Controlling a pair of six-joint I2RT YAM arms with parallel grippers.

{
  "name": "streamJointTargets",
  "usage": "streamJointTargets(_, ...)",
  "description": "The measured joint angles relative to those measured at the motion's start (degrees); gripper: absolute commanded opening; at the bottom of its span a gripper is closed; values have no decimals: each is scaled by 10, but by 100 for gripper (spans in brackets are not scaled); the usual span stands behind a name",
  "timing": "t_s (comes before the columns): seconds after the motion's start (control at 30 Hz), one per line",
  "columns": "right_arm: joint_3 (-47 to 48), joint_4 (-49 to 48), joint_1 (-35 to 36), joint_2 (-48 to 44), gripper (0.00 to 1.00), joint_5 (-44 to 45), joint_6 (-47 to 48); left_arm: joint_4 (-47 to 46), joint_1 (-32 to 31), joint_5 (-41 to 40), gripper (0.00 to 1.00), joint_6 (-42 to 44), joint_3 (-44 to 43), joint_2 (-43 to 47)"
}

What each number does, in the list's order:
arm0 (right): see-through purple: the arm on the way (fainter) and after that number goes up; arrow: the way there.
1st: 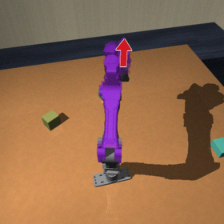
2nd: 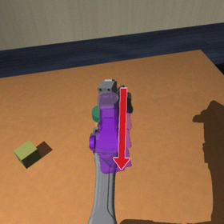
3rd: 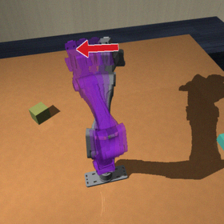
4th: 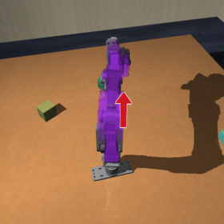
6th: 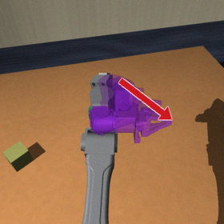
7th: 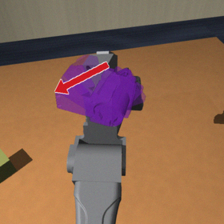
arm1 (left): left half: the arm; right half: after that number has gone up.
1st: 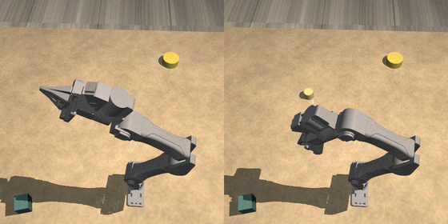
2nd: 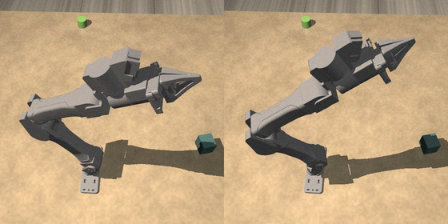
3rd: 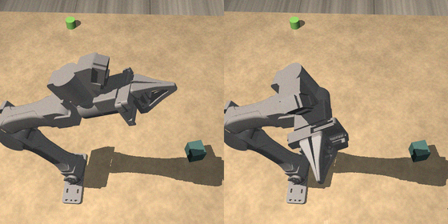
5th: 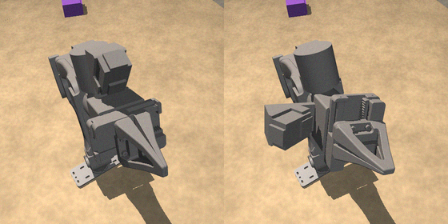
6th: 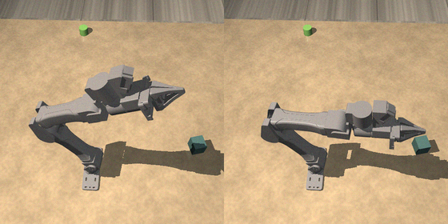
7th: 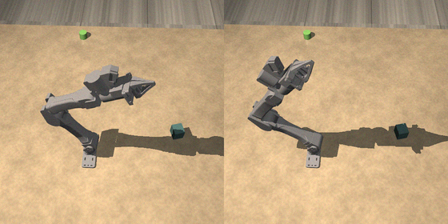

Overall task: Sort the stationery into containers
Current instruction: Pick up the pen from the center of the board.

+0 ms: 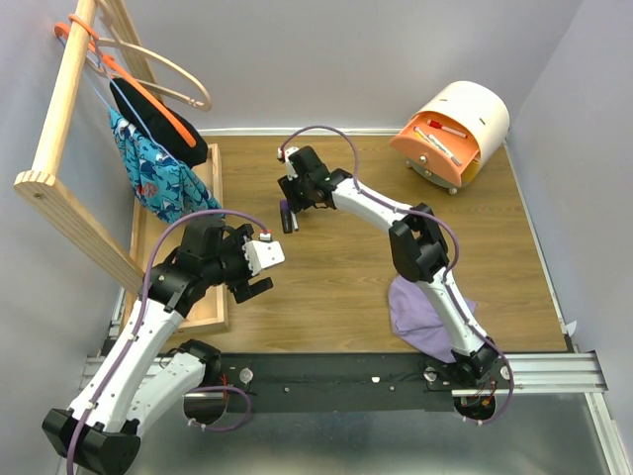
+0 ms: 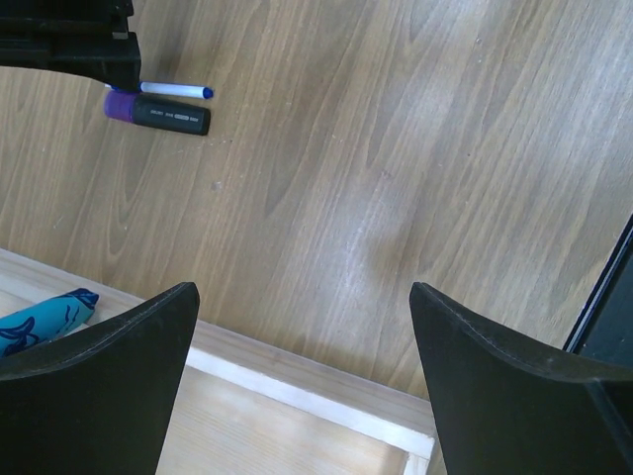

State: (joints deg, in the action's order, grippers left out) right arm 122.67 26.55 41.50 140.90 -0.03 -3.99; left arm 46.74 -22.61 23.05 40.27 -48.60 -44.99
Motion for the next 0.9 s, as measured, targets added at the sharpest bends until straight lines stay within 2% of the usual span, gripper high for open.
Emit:
streamJointTargets(0.37,0,0,18,21,50,22,12,-4,4,2,97,-10,5,1)
streamJointTargets(0.47,-3,-5,22,25,47,32,16,-5,5,2,97,-13,7,2)
streamJointTargets(0.5,-5,-7,23,25,40,35,17,-6,5,2,97,-14,9,3)
streamJointTargets(0.57,-9,-12,24,24,34,37,18,-8,5,2,97,-15,12,5)
streamJointTargets(0.6,-12,-16,25,23,24,37,19,-8,6,4,97,-17,13,5)
streamJointTargets(0.67,-23,-29,27,20,12,38,24,-10,8,5,97,-19,15,6)
streamJointTargets(0.7,-29,-36,27,18,1,39,29,-12,8,6,97,-20,16,7)
streamJointTargets(0.9,-61,-55,31,0,1,52,41,-21,9,11,97,-24,18,7)
